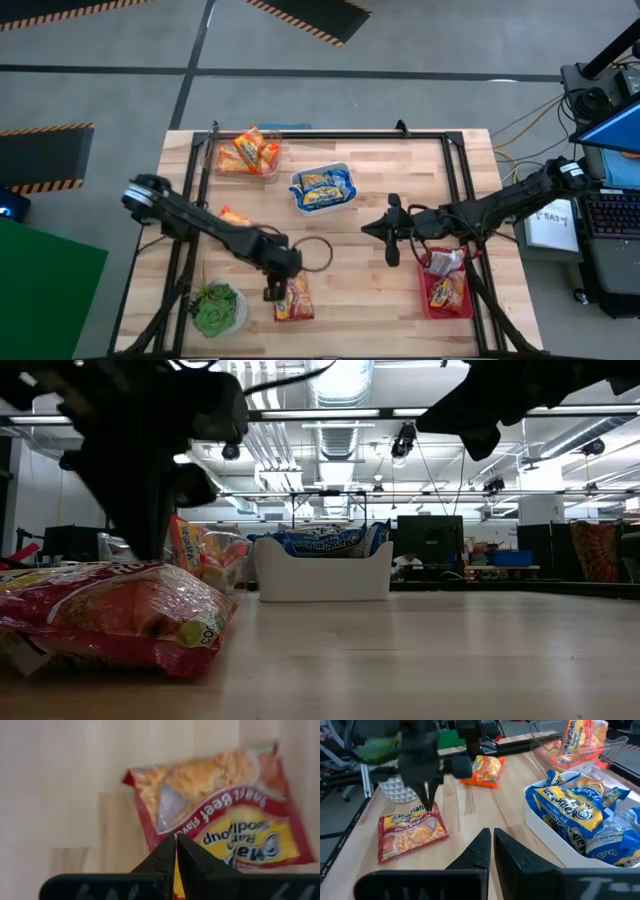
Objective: Sort Maruchan noodles
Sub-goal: Put the red noodle pack into the pink bin
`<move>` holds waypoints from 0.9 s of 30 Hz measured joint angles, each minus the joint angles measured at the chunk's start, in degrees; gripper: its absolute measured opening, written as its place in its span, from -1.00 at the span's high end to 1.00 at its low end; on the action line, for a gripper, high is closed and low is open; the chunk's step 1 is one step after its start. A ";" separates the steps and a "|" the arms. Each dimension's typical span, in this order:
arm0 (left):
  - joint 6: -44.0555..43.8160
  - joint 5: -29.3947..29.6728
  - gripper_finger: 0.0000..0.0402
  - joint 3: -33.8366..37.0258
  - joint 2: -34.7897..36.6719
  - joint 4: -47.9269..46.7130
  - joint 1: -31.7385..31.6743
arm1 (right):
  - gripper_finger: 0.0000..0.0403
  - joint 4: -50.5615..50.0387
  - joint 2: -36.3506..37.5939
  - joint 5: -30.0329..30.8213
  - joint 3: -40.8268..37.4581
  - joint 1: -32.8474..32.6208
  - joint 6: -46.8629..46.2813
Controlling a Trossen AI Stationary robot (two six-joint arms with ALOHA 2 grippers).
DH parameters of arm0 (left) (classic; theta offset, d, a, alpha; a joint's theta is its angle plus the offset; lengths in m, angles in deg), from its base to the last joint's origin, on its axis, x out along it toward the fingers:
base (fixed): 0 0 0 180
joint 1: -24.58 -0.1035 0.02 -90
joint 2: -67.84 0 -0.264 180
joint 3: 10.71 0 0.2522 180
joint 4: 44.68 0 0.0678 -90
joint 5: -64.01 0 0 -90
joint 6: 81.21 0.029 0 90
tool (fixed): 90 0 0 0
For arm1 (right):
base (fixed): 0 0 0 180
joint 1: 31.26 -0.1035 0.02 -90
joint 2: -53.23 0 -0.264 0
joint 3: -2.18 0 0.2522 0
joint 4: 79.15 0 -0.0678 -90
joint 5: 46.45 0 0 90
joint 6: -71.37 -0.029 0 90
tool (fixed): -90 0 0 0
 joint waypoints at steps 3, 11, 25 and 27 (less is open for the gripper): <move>2.61 -0.21 1.00 -3.01 -4.89 -1.61 0.64 | 0.94 -0.07 0.00 0.01 -0.04 -0.35 -0.15; 5.10 10.71 1.00 -8.12 -11.65 -0.53 0.61 | 0.94 0.00 0.00 0.03 -0.04 -1.59 -0.73; 17.05 17.56 1.00 -14.66 -7.58 -2.60 1.68 | 0.94 -0.49 0.00 0.44 -0.06 -1.73 -15.71; 15.59 16.45 1.00 -13.43 -6.98 -3.58 2.12 | 0.94 -0.55 0.00 0.43 -0.06 -1.71 -17.51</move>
